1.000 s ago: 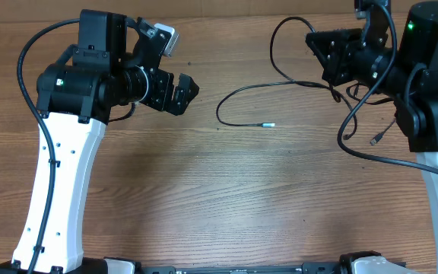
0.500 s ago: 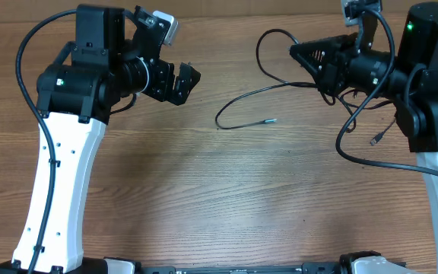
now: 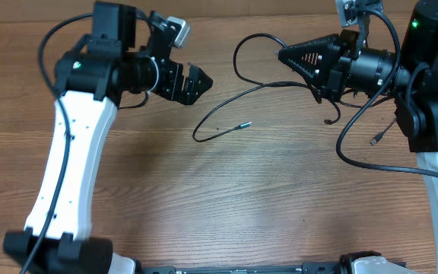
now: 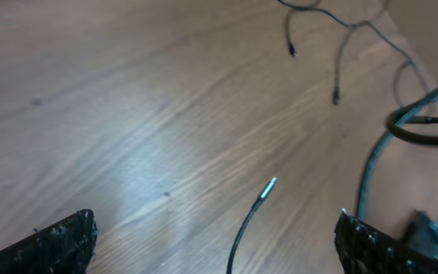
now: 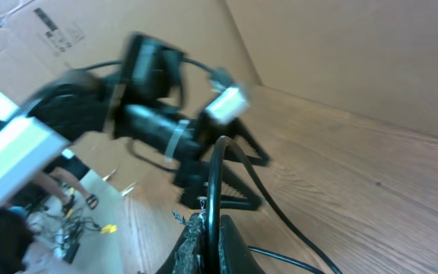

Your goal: Untangle cables

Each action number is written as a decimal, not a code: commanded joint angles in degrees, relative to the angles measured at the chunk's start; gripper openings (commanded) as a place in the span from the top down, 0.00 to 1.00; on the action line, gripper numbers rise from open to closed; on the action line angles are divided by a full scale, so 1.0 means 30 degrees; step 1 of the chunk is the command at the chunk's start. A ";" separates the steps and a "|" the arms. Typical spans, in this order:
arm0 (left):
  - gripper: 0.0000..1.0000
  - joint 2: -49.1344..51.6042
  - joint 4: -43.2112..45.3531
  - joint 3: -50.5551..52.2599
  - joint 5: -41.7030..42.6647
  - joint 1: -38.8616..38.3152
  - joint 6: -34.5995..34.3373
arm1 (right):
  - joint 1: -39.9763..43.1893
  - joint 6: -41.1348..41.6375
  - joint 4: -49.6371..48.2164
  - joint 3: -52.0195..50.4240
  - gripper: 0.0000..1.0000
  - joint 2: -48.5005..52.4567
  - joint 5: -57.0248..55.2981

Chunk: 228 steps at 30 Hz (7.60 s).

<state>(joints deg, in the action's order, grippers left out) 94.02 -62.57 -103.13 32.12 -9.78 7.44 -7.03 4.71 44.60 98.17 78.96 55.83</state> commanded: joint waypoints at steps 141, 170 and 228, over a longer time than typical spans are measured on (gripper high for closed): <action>0.00 0.1574 -0.9989 -0.0284 -0.5843 -0.5071 -0.1610 | -0.0007 -0.5581 0.1923 0.0160 0.96 0.0517 -1.3180; 0.00 0.1625 -0.7461 -0.0284 -0.8247 -0.2200 -0.5362 | -0.0036 -0.3869 0.7614 0.0160 0.87 0.3228 -0.7803; 0.01 0.1625 -0.3402 -0.0284 -0.9224 0.0699 -0.8065 | -1.1380 -0.0648 0.2353 -0.7373 0.27 0.9661 -1.0040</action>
<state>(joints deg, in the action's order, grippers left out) 98.80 -72.82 -103.24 5.08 -7.77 -16.19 -40.88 2.98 52.38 76.42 106.96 26.65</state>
